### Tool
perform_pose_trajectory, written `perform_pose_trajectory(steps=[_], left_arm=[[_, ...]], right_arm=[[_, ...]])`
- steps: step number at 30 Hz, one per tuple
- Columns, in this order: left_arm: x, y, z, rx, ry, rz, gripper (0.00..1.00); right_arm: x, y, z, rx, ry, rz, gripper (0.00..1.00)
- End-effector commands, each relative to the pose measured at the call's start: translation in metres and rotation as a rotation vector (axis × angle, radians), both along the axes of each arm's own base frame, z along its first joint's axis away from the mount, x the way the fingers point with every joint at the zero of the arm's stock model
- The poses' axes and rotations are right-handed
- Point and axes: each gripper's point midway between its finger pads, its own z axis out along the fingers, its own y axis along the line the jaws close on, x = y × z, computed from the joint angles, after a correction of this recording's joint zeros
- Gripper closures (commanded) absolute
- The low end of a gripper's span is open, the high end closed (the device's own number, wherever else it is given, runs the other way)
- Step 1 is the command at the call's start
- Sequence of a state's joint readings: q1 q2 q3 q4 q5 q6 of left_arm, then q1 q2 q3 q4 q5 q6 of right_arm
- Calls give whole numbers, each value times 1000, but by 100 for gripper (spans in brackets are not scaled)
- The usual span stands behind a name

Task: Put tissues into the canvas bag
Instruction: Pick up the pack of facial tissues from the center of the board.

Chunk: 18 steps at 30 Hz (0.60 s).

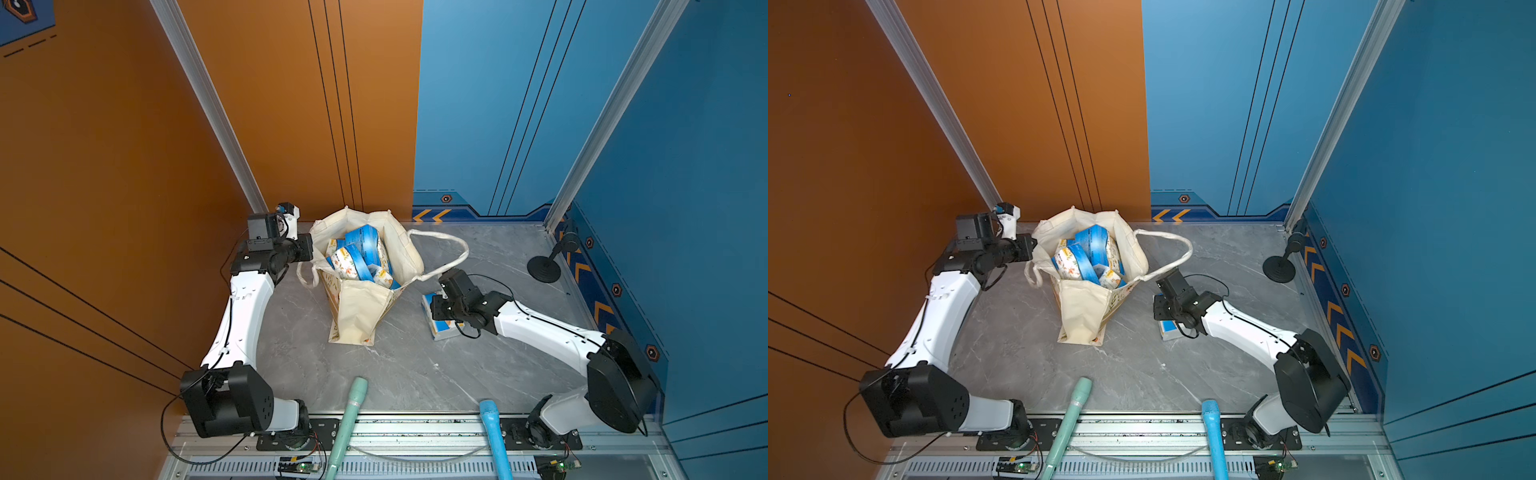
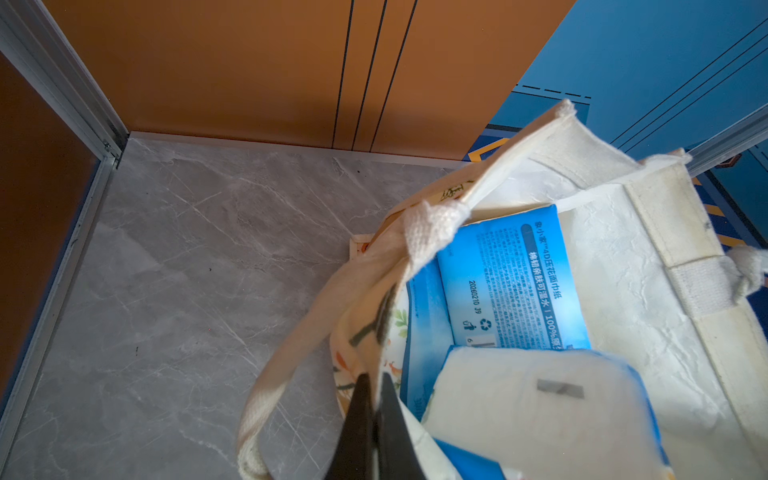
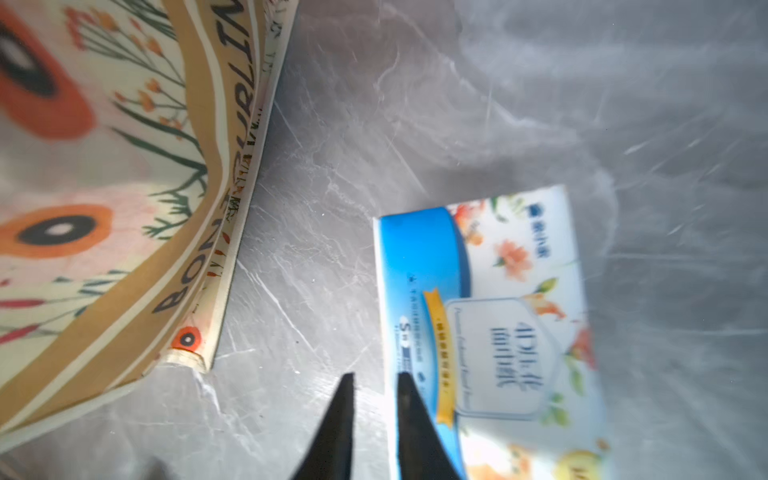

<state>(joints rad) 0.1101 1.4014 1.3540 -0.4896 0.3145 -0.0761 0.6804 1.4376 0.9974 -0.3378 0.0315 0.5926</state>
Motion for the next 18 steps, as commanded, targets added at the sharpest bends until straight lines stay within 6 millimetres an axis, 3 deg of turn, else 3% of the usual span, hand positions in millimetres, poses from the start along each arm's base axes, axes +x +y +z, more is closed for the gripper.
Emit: perform_pose_trajectory(steps=[1,4,9,13,18], left_arm=[[-4,-1,-18,-12,57,-5,100],[-3,-2,-19,-15,60,-9,100],[-3,-3,-19,-15,60,-9,100],[-3,-2,-20,-14,63,-7,100],[-2,-2,-22,-13,66,-7,100]], right_arm=[[-2,-35,6,-85,-28,-57,45],[-5,-54,2,-115,-5,-89,0],[-13,-48,-9,-105,63,-20,0],[-18,-45,-30,-138,141,14,0],[-21,-27,-47,-114,194,92,0]])
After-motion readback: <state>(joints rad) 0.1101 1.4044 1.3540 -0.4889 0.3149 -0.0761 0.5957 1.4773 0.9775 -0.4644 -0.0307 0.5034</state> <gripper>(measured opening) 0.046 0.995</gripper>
